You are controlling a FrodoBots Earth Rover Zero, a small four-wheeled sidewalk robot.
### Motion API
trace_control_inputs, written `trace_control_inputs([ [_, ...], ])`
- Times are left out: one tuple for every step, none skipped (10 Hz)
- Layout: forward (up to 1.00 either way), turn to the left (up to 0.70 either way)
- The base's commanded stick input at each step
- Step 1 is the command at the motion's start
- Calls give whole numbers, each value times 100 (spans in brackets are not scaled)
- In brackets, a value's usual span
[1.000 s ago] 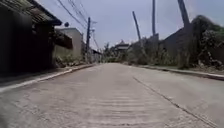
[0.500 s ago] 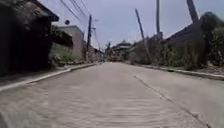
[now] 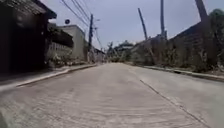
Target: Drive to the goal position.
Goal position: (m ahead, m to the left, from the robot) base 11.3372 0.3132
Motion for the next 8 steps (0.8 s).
trace_control_inputs([
  [100,0],
  [100,0],
  [100,0],
  [100,0],
  [100,0],
  [100,0],
  [100,0],
  [100,0],
])
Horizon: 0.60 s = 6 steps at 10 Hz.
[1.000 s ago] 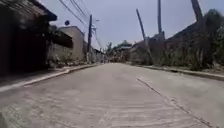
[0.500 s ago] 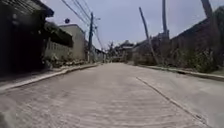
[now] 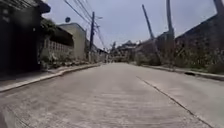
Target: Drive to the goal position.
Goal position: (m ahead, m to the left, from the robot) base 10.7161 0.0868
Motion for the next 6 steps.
trace_control_inputs([
  [100,0],
  [100,0],
  [100,-1],
  [100,-7],
  [100,-16],
  [100,-29],
])
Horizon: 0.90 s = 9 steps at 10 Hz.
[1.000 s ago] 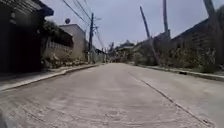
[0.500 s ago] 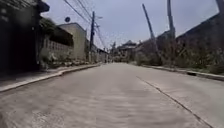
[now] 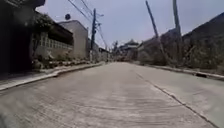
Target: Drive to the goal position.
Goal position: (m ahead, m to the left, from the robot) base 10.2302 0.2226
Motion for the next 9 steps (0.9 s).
trace_control_inputs([
  [100,-31],
  [100,-26],
  [100,-6],
  [100,0],
  [100,0],
  [100,0],
  [100,0],
  [100,0],
  [100,0],
])
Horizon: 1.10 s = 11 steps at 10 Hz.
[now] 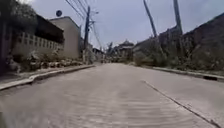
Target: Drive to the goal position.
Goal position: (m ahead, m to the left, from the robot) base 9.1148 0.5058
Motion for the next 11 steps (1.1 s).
trace_control_inputs([
  [100,0],
  [100,0],
  [100,0],
  [100,0],
  [100,0],
  [100,0],
  [100,0],
  [100,0],
  [100,0],
  [100,0],
  [100,0],
])
